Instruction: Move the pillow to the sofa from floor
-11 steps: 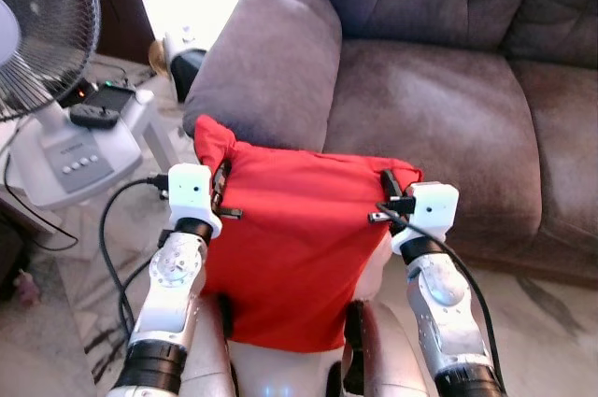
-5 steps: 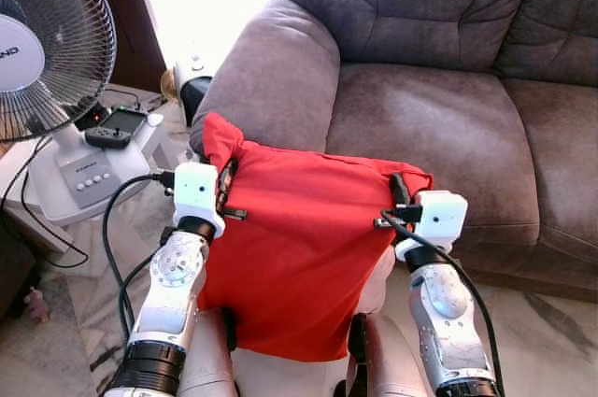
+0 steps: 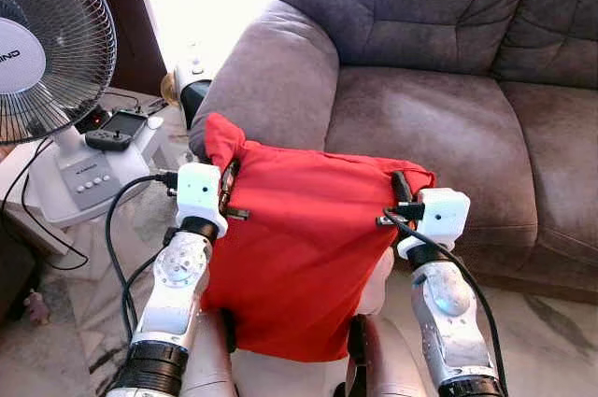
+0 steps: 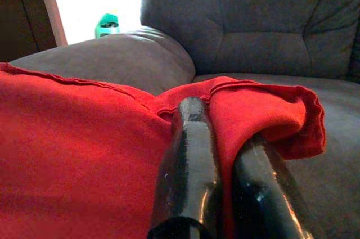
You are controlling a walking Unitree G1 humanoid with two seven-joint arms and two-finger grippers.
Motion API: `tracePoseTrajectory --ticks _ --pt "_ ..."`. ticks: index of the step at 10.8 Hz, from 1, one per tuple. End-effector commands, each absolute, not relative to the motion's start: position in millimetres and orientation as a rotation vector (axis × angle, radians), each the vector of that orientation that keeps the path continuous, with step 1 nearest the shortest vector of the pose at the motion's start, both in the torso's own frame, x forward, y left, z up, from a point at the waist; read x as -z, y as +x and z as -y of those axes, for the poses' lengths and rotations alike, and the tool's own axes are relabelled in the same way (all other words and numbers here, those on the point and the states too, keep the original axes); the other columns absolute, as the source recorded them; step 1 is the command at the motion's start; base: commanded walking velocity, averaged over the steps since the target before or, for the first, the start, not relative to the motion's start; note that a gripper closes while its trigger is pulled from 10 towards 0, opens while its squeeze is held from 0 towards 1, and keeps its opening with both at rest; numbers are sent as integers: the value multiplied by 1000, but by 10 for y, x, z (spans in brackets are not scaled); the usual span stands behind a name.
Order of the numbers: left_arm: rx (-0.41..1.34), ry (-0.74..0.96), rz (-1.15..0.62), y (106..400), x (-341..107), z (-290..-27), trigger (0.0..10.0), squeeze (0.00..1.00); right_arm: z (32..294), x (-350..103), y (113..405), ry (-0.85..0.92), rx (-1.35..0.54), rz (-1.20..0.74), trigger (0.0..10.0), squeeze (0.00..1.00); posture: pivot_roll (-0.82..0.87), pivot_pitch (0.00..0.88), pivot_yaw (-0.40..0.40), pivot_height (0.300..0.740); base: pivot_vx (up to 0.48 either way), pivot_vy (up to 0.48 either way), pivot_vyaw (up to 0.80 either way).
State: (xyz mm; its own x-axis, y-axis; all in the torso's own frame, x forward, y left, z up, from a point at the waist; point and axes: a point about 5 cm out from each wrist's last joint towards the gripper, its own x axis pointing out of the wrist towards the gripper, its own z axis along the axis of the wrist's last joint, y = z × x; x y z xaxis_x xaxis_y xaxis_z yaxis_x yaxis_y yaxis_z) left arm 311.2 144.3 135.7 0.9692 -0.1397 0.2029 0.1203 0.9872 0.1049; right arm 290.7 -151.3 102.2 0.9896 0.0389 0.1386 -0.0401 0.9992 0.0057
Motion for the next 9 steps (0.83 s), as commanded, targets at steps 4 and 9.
tracePoseTrajectory --ticks 4,9 --pt "38 108 291 3068 -1537 -1646 10000 0 1725 -1229 2968 11 53 223 10000 0 90 49 -59 584 0 0 0" --pt "31 98 299 3110 -1576 -1624 10000 0 1717 -1231 2998 13 46 209 10000 0 85 77 -60 658 0 0 0"
